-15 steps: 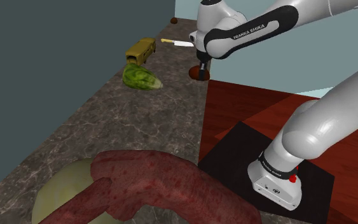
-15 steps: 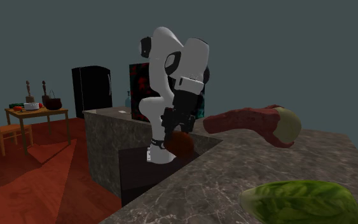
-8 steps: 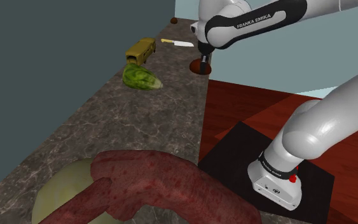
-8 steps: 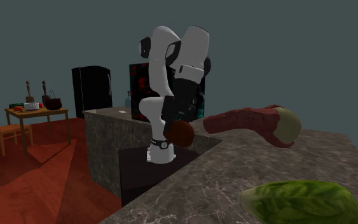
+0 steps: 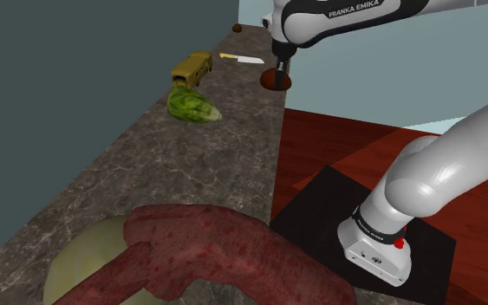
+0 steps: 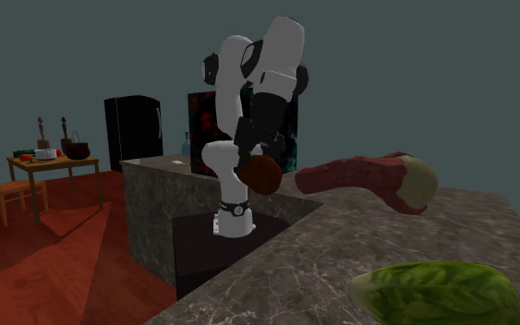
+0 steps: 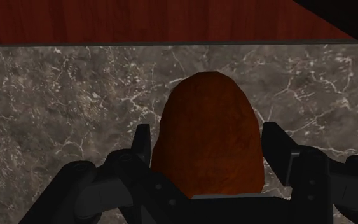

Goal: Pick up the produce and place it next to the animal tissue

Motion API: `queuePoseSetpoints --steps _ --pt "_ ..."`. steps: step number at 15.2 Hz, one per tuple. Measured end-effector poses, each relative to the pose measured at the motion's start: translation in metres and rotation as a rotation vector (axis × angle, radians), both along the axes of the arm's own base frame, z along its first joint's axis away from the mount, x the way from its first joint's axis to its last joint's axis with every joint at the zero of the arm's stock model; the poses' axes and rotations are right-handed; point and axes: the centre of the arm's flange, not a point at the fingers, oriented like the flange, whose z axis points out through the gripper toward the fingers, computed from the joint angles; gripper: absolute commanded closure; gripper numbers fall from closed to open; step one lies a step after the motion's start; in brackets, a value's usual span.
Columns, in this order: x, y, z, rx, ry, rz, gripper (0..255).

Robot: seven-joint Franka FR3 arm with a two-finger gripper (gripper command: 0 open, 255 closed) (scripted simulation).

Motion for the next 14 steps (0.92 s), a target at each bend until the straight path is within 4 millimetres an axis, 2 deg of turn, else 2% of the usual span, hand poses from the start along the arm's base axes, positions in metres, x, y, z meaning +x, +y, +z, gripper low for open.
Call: queuePoseSetpoints --steps 14 --pt "0.001 0.0 0.073 0.0 0.0 0.0 255"
